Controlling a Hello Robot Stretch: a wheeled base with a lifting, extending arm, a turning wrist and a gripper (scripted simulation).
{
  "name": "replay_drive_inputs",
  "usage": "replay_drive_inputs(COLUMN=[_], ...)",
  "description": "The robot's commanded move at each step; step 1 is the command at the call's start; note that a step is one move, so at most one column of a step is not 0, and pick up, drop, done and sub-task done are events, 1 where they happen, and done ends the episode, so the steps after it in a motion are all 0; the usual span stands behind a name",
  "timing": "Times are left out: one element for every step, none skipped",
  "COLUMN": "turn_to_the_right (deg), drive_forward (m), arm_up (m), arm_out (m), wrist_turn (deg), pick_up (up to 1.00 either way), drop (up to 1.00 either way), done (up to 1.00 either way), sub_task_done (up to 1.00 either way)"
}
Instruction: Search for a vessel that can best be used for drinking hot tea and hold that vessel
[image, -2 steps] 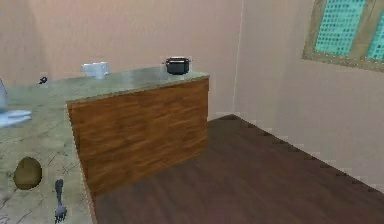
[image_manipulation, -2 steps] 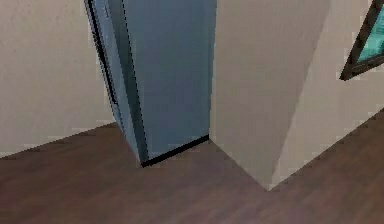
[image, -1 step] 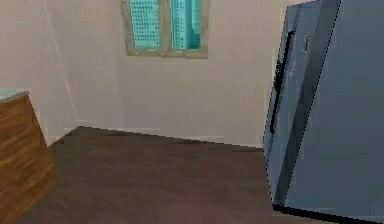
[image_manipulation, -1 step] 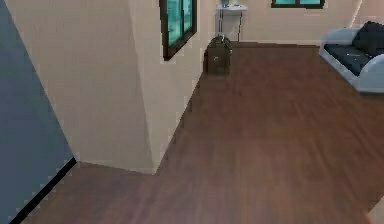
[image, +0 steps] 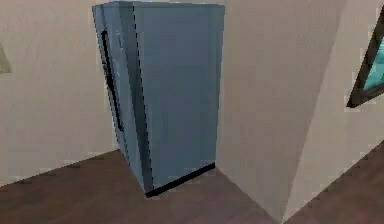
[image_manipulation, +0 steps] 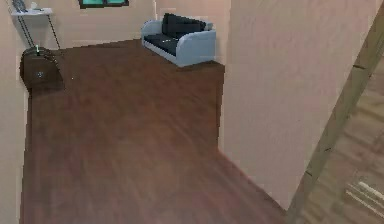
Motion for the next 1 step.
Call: replay_drive_inputs(turn_to_the_right=[36.0], drive_forward=[0.0], arm_up=[0.0], arm_out=[0.0], wrist_turn=[0.0], pick_up=[0.0], drop=[0.0], done=[0.0], sub_task_done=[0.0])
